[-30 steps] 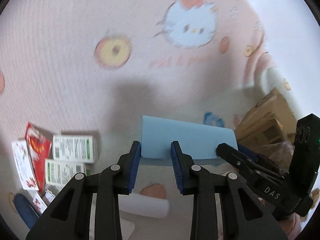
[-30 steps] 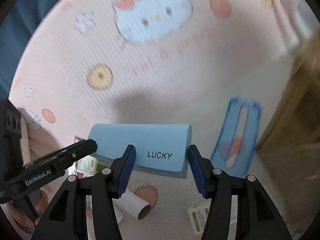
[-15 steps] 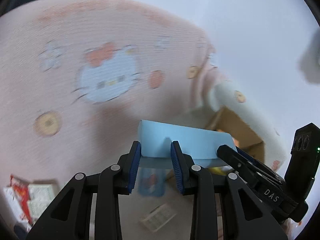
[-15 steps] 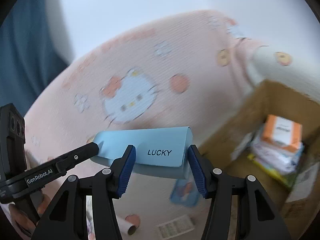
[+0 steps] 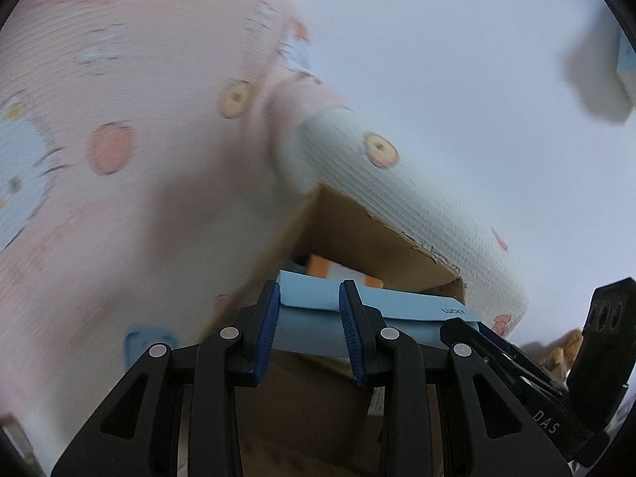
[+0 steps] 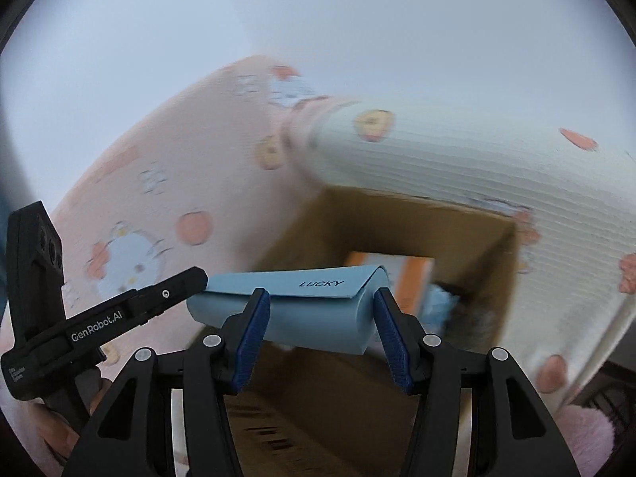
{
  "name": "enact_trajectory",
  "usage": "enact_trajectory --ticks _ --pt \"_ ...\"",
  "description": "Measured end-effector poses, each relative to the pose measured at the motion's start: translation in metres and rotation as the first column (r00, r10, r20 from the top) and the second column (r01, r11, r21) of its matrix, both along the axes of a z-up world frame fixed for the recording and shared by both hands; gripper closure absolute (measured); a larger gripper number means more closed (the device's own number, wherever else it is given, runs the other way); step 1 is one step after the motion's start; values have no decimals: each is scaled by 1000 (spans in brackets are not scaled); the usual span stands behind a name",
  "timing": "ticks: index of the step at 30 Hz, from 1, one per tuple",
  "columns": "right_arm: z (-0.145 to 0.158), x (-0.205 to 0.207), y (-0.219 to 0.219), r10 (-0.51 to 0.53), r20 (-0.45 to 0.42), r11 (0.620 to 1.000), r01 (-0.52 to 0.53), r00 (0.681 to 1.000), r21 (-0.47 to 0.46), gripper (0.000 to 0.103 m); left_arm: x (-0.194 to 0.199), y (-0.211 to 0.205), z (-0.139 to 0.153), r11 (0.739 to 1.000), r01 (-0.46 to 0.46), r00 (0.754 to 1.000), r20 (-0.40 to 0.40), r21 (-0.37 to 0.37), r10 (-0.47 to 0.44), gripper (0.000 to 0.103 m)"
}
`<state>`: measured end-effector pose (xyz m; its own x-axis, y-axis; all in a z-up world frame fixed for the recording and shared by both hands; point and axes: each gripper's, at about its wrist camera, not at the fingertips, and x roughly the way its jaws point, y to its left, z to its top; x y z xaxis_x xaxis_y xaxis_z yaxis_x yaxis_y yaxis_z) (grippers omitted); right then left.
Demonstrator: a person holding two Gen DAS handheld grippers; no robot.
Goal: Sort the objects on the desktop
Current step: 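Carry the LUCKY box with the right gripper over the cardboard box, then lower the LUCKY box into the cardboard box and open the right gripper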
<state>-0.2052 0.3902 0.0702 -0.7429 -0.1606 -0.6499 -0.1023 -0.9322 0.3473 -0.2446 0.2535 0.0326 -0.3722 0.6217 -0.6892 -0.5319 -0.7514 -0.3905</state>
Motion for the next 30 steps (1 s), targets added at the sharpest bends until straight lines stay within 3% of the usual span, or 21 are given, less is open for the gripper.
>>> enact_trajectory --ticks 9,14,16,19,21,23,26,30 --pt "-30 -49 62 -73 124 997 74 990 -3 51 -41 82 -26 997 67 997 39 -47 -65 69" --pt "-46 -78 77 -87 168 996 86 982 16 51 -63 105 -47 994 86 994 77 -63 -81 69" --pt "-56 -86 77 -78 223 997 76 972 20 51 -69 111 -62 992 95 991 104 -85 -86 69" --pt "-62 -95 62 -81 282 988 40 956 150 52 -68 112 -76 992 86 992 97 -93 -77 69" --pt "-64 -97 55 -86 313 982 27 946 188 51 -65 113 -75 989 95 993 80 -113 -87 69" --pt "-63 -96 56 -86 326 983 27 941 179 51 -62 114 -73 984 115 992 73 -137 -105 74" --pt "-59 -91 59 -38 361 997 11 932 76 51 -55 113 -73 969 136 990 61 -205 -126 74" --pt "-45 -84 54 1 329 999 -12 944 32 51 -49 111 -93 954 174 980 141 -243 -143 74"
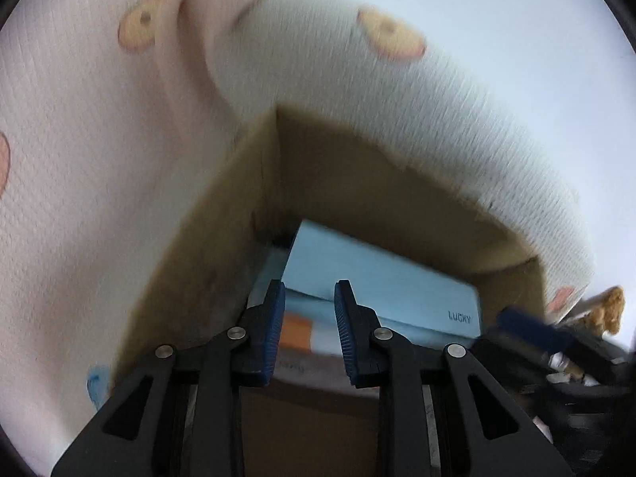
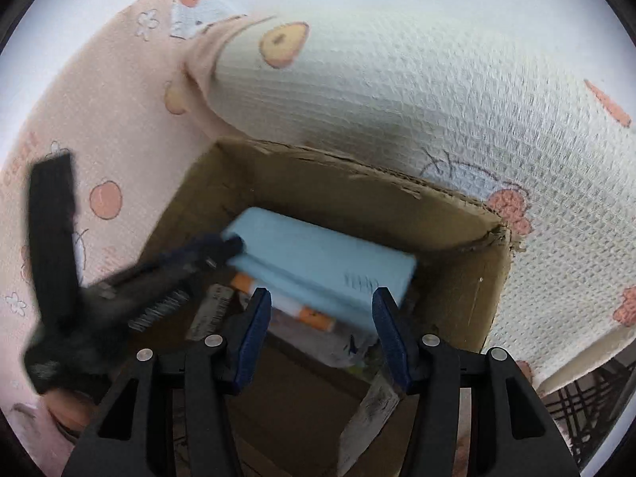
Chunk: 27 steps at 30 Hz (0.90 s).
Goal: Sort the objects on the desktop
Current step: 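Lower the LUCKY box into the cardboard box and open the right gripper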
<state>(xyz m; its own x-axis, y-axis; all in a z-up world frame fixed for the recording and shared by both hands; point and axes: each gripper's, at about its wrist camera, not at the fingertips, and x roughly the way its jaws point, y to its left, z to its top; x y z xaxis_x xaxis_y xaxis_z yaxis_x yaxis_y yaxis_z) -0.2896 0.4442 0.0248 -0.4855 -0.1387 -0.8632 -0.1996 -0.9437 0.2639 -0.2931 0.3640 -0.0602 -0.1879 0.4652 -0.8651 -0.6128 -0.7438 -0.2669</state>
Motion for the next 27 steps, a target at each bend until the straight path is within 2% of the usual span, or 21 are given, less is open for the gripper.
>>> enact_trajectory --ticks 2,4,7,12,18,21,27 --pt "7 4 -5 16 -19 1000 -16 1000 7 51 4 -3 0 1000 -10 999 -31 8 10 74" --pt "8 -2 -15 50 -22 999 -50 999 17 51 4 -4 0 1000 -6 1000 -7 19 6 74" --pt "-1 -6 -19 50 24 999 -50 998 18 53 3 -11 1 1000 -28 1000 12 3 28 74" --pt "-11 -7 -19 41 56 999 -41 998 5 53 8 -24 5 999 -24 1000 10 39 23 74" --pt "-31 -21 -21 39 120 999 -42 992 22 53 3 -9 -15 1000 4 997 76 -3 -3 75" --pt "-34 -28 -20 35 104 998 -40 994 53 53 1 -5 -21 1000 -6 997 83 -19 8 75" --pt "-33 -29 -17 49 124 999 -51 991 15 53 11 -7 -21 998 -8 998 67 -60 12 75"
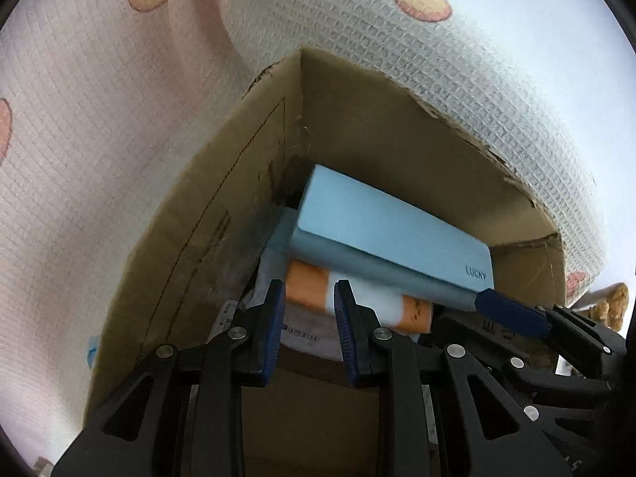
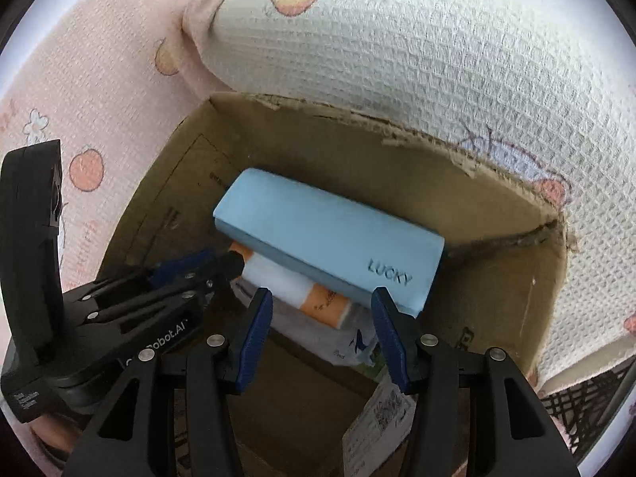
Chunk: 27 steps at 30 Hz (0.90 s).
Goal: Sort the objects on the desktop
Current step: 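Lower the LUCKY box into the cardboard box and open the right gripper, then withdraw the open right gripper from the cardboard box back to the mat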
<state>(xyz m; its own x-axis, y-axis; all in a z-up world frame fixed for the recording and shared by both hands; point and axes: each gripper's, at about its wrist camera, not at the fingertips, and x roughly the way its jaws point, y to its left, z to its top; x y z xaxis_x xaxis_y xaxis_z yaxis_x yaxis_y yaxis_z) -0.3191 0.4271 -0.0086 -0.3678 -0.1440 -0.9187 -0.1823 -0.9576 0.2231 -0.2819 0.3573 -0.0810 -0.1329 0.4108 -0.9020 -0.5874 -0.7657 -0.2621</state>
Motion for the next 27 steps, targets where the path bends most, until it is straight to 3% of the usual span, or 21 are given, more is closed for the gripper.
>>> enact_trajectory --ticks 2,6,7,9,12,15,23,27 --pt "3 7 -1 -2 -8 1000 2 1000 -24 53 5 -7 12 1000 2 1000 -28 15 -2 74" --pt "23 25 -11 14 -44 1000 -14 999 -3 53 21 -28 42 999 -6 994 -109 37 10 52" --pt "30 28 -14 22 -61 1000 -22 998 1 53 26 -35 49 999 -10 990 -140 34 15 50" --pt "50 41 -21 38 -106 999 -37 994 10 52 28 -41 67 1000 -20 977 -211 19 23 50" --pt "75 65 -29 60 -166 998 -55 984 34 51 63 -47 87 999 -32 955 -295 5 32 49" --pt "89 81 -40 83 -207 996 -76 975 43 49 69 -85 110 999 -47 947 -316 26 53 48" --pt "94 115 -76 133 -236 991 -131 963 23 49 105 -173 133 986 -144 918 -362 84 165 48" --pt "90 129 -94 162 -254 986 -164 954 14 48 121 -218 130 973 -207 880 -415 103 231 48"
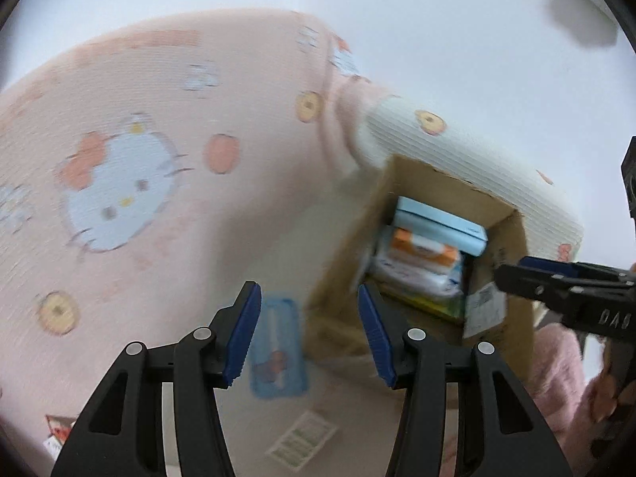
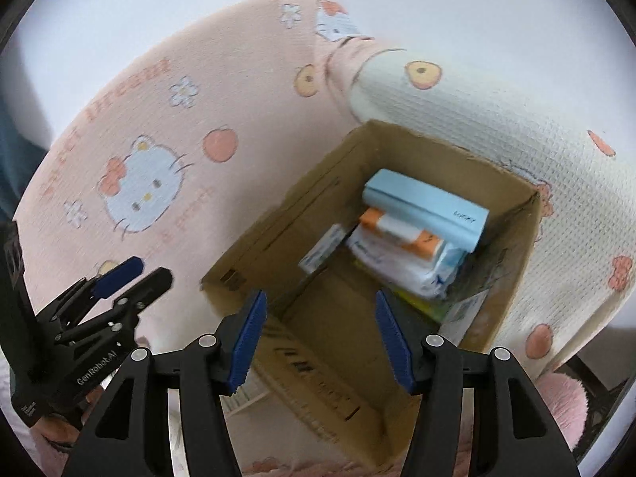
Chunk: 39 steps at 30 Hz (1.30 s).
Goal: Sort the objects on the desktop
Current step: 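Withdraw the open right gripper from the cardboard box back to the mat, then close the right gripper on the white paper roll and lift it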
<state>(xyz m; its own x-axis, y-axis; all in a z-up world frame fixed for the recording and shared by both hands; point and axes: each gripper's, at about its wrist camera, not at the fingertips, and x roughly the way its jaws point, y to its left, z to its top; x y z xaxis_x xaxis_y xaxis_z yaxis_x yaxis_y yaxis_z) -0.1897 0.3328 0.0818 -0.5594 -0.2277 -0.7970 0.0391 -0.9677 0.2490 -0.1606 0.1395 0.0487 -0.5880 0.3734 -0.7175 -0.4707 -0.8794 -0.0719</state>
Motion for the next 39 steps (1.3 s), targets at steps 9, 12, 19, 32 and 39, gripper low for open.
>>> enact_trajectory --ticks 9,12,19,32,39 --pt "-15 20 -60 184 10 982 -183 983 -51 48 13 -116 -56 985 -164 973 171 57 153 47" --pt "-31 24 -85 245 49 969 -244 968 -25 48 21 -150 -79 969 -234 947 243 80 209 47" --pt "-75 29 -143 373 148 927 -375 916 -19 48 42 -209 -113 940 -335 897 330 70 295 47" --pt "-151 66 -254 588 272 796 -605 762 -27 48 84 -296 -175 842 -540 754 451 13 477 47" --pt "-188 77 -267 572 366 812 -570 734 -124 48 82 -280 -201 884 -467 789 461 22 406 47"
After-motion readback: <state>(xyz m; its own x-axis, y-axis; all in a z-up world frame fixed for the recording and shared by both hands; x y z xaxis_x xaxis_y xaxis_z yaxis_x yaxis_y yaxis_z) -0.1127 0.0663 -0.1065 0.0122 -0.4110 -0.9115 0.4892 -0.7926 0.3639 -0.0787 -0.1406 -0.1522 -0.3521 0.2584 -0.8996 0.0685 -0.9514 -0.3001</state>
